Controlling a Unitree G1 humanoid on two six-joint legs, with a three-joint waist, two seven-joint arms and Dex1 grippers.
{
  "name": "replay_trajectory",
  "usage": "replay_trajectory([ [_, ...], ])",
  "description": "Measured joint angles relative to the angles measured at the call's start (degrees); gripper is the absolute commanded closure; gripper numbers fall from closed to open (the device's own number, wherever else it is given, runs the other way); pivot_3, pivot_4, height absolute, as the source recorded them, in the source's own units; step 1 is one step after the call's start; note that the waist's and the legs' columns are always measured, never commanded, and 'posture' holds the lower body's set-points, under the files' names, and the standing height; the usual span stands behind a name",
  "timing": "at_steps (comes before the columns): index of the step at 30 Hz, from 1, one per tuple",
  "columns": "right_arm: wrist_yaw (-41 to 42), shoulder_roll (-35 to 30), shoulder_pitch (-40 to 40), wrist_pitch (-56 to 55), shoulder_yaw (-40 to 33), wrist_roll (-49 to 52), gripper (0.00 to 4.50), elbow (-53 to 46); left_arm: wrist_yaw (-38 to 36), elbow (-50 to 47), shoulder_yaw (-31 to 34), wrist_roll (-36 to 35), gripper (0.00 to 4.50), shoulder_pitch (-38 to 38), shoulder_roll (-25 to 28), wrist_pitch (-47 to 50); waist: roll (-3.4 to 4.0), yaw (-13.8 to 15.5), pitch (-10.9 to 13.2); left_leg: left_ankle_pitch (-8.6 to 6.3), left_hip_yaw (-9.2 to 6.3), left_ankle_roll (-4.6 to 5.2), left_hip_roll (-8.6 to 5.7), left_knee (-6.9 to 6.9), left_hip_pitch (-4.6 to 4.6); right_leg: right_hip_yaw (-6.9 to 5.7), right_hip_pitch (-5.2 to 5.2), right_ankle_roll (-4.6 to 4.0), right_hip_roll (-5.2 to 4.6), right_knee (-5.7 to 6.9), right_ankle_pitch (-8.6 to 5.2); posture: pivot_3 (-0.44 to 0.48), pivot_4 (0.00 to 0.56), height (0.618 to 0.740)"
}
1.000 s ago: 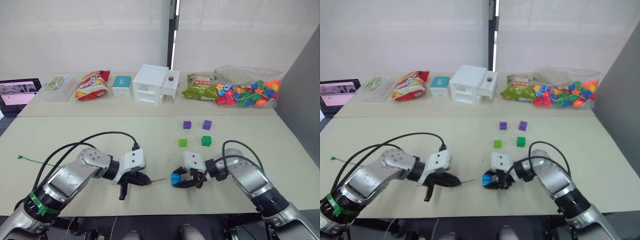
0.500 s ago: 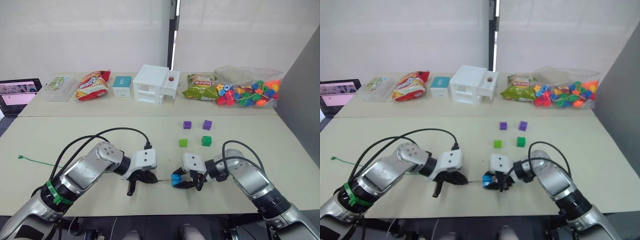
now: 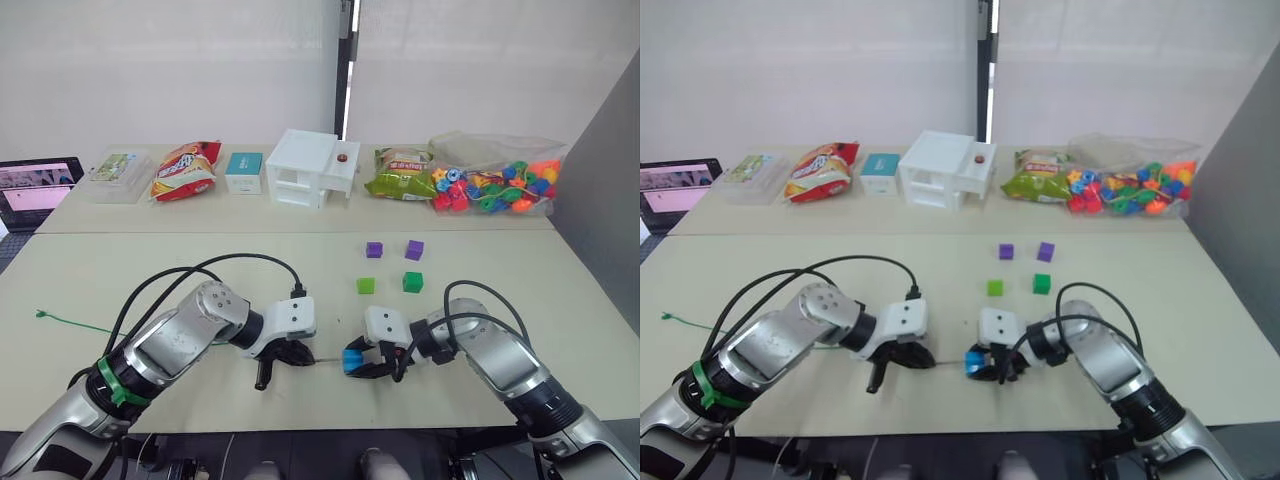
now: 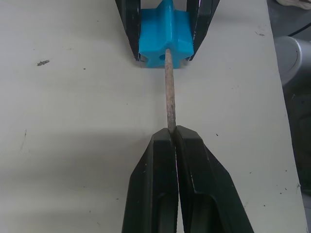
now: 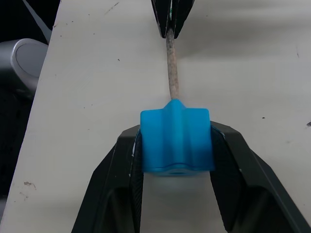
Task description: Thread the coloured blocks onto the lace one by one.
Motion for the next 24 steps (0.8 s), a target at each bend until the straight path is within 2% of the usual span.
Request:
replay_trajectory([
  [12,-0.50,-0.43,0.04,1.72,0.13,0.09,3.13,-1.17,0.75,-1.87,-1.60,0.64,4.50,0.12,-2.13,1.32,0.00,0.09,0.00,0.00,-0.01,0.00,-0.01,0.02,-0.01,0.00,-0.01,0.00,-0.01,0.00,0.00,0.000,0.150,0.740],
  [24,-0.83,-0.44,0.27,2.12,0.19,0.12,3.13,-1.70,0.71,-1.93,-1.80,0.46,4.50,0.12,-0.53,2.18,0.00,-0.08,0.00,0.00,-0.01,0.00,0.00,0.01,0.00,0.00,-0.02,0.00,0.00,0.02,0.00,0.000,0.150,0.740],
])
